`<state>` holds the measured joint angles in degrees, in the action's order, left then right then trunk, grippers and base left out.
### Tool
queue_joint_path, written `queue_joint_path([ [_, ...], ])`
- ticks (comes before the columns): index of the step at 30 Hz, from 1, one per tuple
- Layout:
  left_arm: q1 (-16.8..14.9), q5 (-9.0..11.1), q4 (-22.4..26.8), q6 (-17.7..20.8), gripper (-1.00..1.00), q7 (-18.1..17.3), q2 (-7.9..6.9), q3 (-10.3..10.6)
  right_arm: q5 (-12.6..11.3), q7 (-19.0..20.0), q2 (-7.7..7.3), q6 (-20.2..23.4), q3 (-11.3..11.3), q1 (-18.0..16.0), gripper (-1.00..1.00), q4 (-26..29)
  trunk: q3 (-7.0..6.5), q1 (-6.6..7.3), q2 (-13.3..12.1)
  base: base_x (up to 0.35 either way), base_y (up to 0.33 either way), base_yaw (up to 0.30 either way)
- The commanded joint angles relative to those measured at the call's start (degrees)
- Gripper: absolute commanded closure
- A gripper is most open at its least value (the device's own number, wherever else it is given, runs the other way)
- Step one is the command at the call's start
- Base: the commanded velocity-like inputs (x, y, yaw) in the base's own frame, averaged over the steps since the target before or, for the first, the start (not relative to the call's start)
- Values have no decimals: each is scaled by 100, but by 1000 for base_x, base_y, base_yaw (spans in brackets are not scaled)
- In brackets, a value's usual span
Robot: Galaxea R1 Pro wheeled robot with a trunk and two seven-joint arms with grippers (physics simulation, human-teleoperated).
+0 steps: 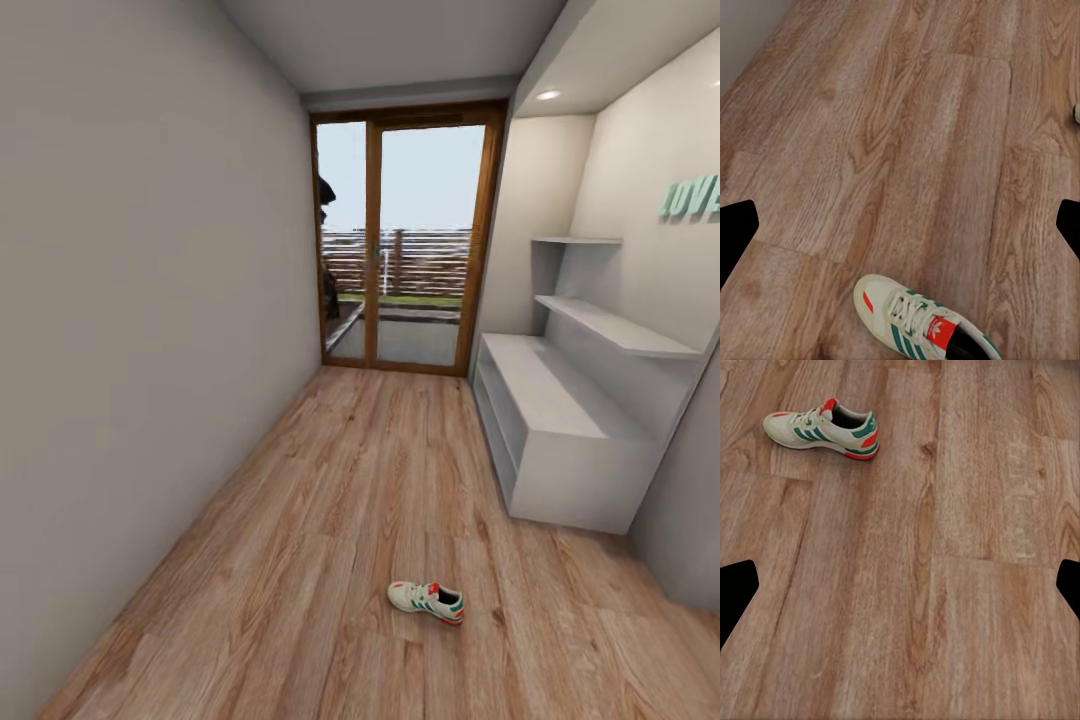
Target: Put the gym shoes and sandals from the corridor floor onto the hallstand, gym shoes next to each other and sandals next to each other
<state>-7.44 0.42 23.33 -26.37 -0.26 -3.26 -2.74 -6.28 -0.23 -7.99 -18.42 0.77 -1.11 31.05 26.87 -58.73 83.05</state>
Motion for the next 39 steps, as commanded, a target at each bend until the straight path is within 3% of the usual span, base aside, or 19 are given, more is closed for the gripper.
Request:
queue_joint_path([
  [1, -3, 3, -4, -18, -100, -2, 1, -8, -58, -2, -2, -20, -15, -3, -100, -3, 6, 0, 3, 11, 0, 0],
  [27, -3, 10, -4, -18, -100, -1, 1, -8, -58, -3, -5, -21, -15, -3, -100, -3, 6, 0, 3, 1, 0, 64],
  [39, -3, 10, -4, -21, -100, 6, 1, -15, -58, -3, -2, -21, -15, -3, -100, 0, 6, 0, 3, 0, 0, 234],
])
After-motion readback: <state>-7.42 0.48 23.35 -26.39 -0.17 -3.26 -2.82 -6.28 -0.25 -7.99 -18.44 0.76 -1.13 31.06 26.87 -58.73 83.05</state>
